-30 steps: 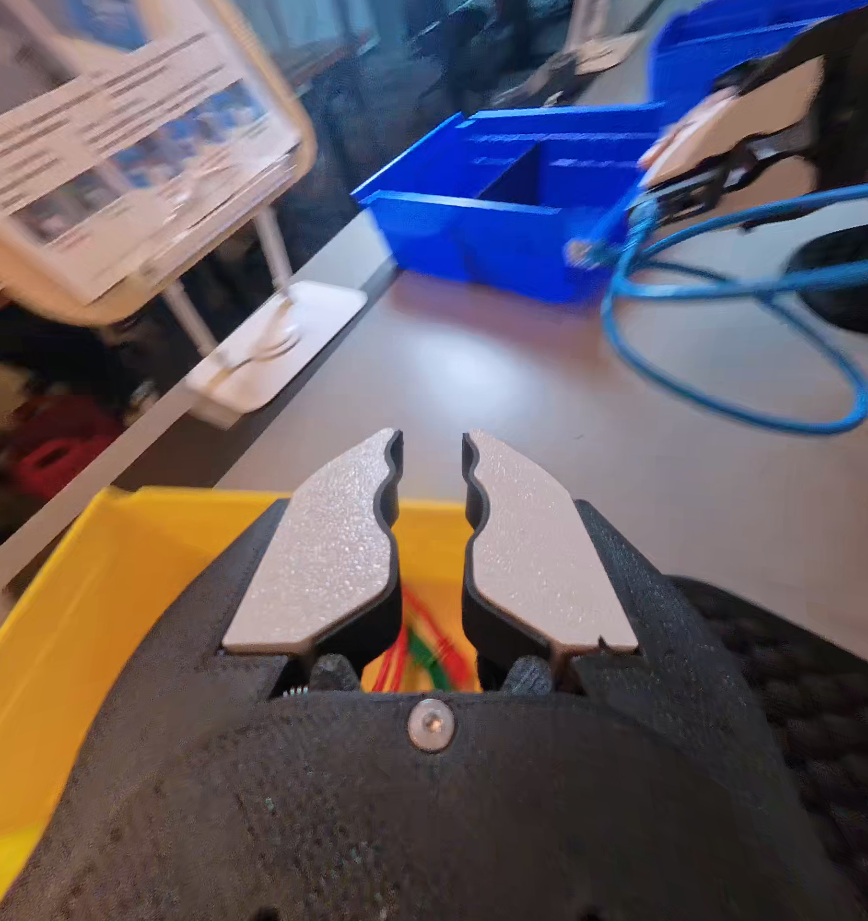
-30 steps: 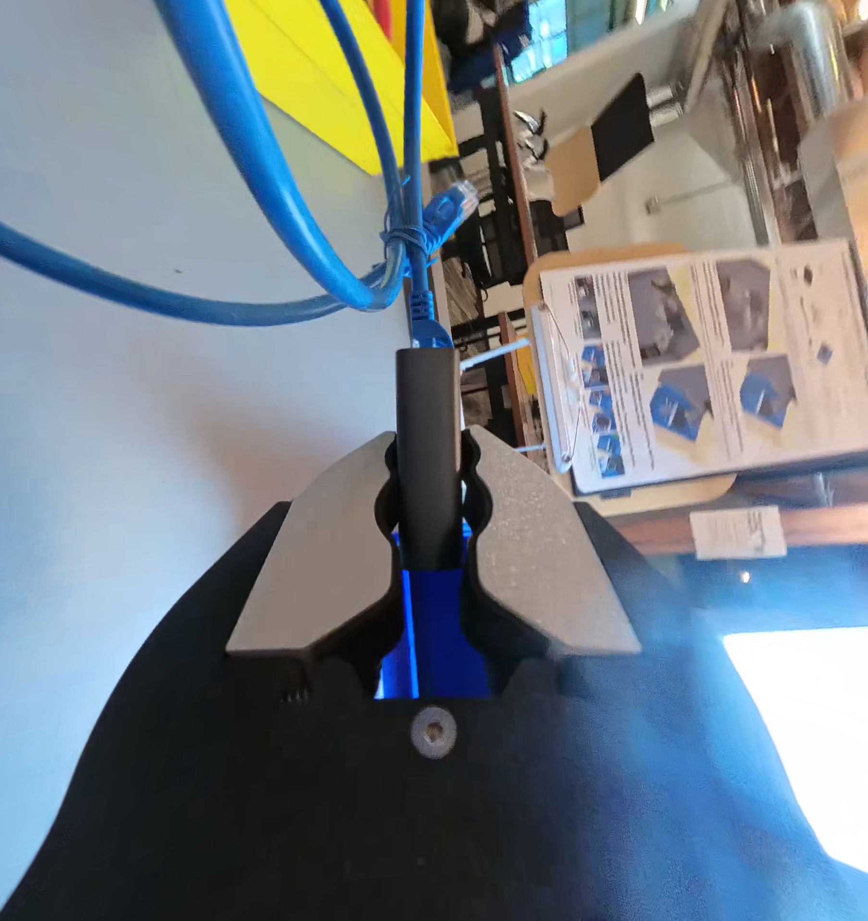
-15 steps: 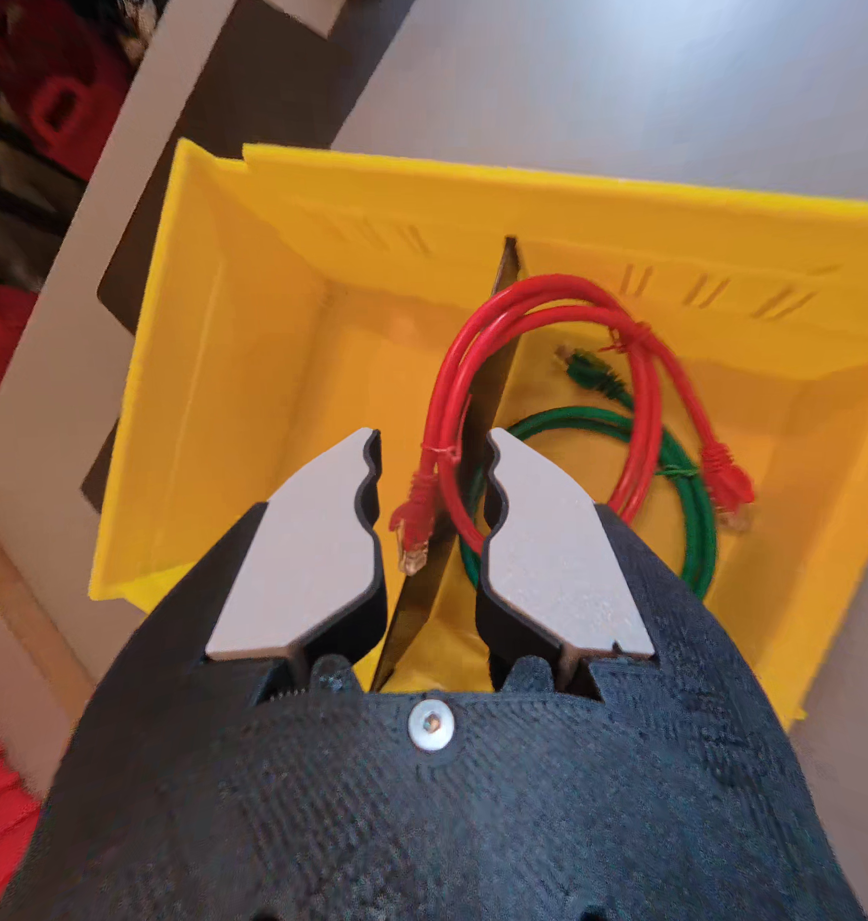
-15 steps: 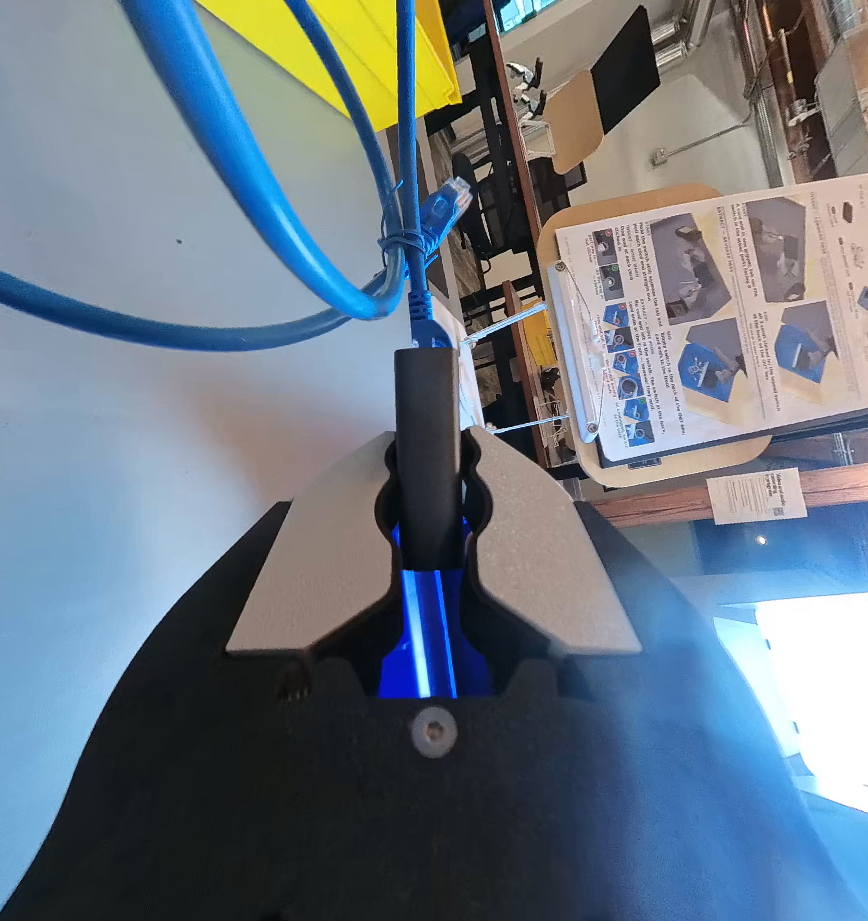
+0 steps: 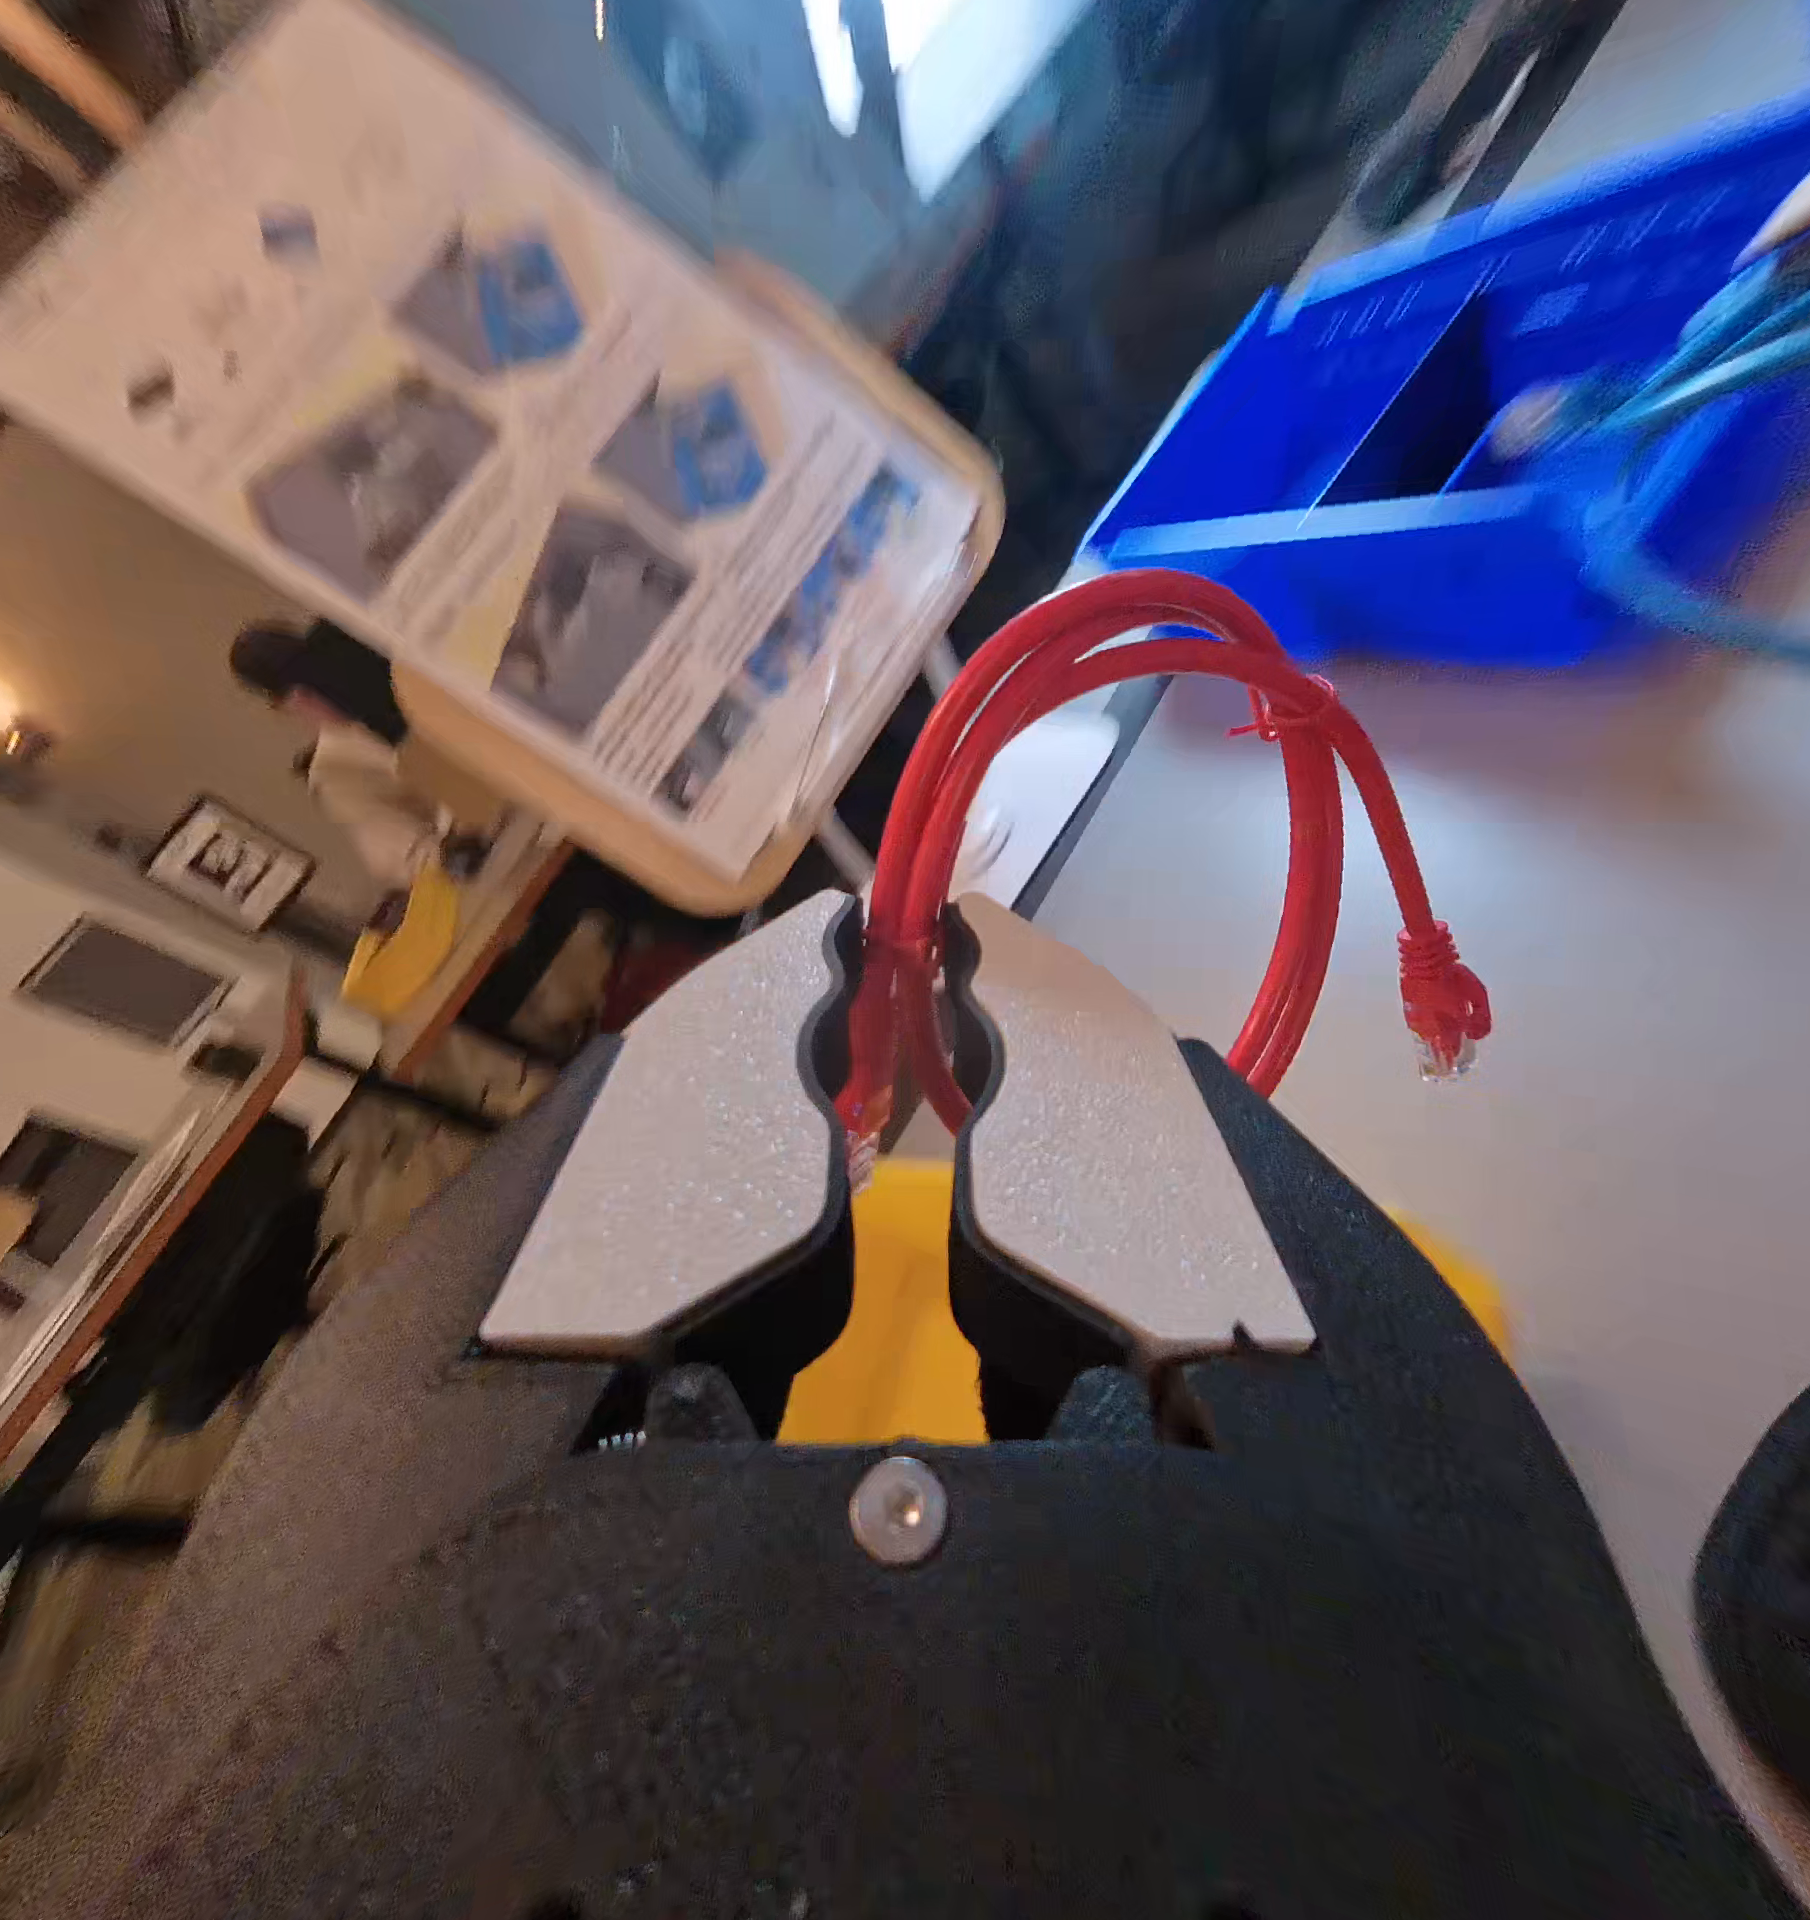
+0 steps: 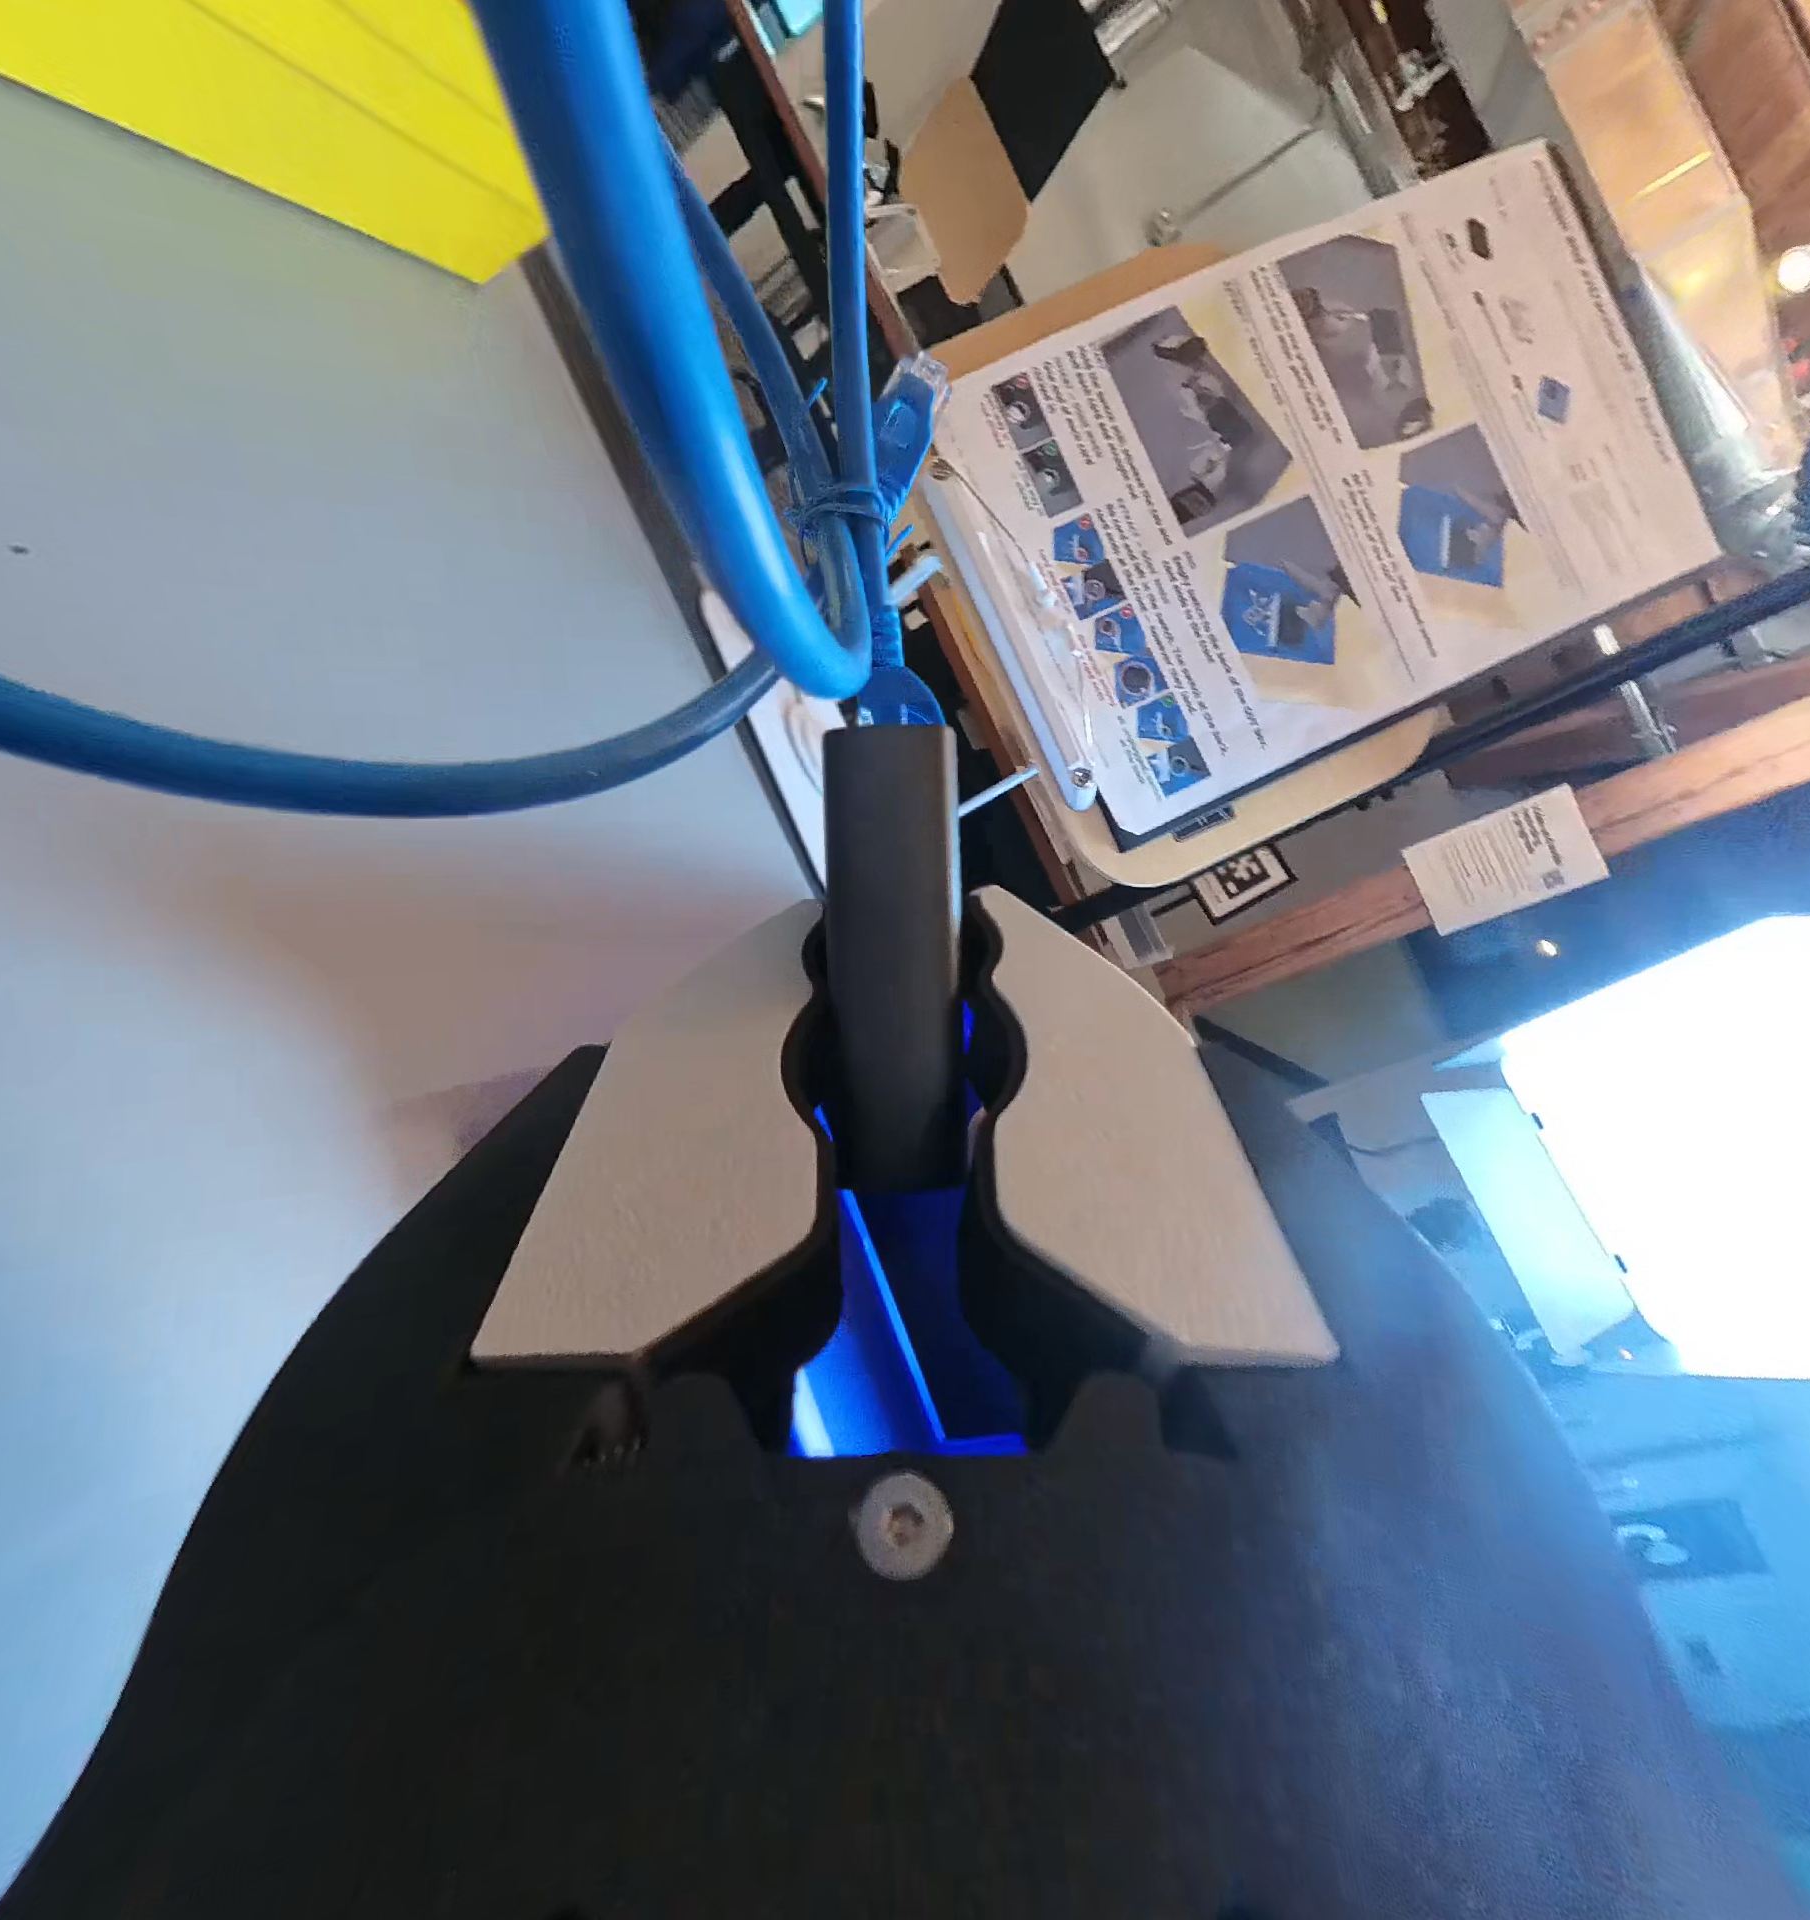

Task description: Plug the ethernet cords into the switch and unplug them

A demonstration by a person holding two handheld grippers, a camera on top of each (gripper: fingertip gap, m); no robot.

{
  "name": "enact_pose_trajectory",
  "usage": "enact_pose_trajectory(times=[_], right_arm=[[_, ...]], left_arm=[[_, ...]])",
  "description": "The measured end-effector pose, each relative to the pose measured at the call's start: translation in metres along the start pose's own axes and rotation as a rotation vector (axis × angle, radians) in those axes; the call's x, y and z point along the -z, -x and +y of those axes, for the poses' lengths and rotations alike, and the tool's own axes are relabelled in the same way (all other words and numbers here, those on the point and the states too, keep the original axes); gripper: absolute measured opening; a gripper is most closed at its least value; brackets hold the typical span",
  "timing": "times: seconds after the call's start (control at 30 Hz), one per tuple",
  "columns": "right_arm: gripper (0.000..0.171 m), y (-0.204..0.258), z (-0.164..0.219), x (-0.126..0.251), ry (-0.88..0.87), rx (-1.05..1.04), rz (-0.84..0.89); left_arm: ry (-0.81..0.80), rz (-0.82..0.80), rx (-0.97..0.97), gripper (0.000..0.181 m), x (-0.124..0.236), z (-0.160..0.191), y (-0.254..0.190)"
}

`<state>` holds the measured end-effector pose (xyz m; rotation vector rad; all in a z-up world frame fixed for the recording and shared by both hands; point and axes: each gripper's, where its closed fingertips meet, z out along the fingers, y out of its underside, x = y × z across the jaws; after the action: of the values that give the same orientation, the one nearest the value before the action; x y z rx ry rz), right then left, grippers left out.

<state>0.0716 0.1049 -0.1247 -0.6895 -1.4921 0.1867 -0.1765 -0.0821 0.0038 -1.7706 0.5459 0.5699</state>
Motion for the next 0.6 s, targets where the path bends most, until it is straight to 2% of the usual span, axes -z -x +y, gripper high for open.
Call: enact_pose_trajectory(times=[0.03, 0.1, 0.17, 0.27, 0.4, 0.47, 0.6], right_arm=[[0.022, -0.006, 0.002, 0.002, 0.006, -0.003, 0.020], [0.023, -0.021, 0.008, 0.007, 0.023, -0.009, 0.069], [0.022, -0.036, 0.017, 0.015, 0.047, -0.011, 0.124], [0.022, -0.058, 0.035, 0.026, 0.095, -0.025, 0.200], [0.022, -0.074, 0.057, 0.034, 0.151, -0.049, 0.268], [0.022, -0.075, 0.063, 0.036, 0.160, -0.060, 0.272], [0.022, -0.073, 0.064, 0.033, 0.155, -0.059, 0.261]], left_arm=[[-0.095, 0.027, 0.016, 0.015, 0.000, -0.020, -0.016], [-0.253, 0.082, 0.064, 0.015, -0.005, -0.046, -0.055], [-0.357, 0.128, 0.106, 0.015, -0.018, -0.057, -0.100], [-0.428, 0.119, 0.101, 0.015, -0.047, -0.053, -0.155], [-0.529, 0.109, 0.051, 0.015, -0.066, -0.045, -0.197], [-0.530, 0.205, -0.019, 0.015, -0.064, -0.035, -0.225], [-0.406, 0.390, -0.103, 0.016, -0.051, 0.004, -0.264]])
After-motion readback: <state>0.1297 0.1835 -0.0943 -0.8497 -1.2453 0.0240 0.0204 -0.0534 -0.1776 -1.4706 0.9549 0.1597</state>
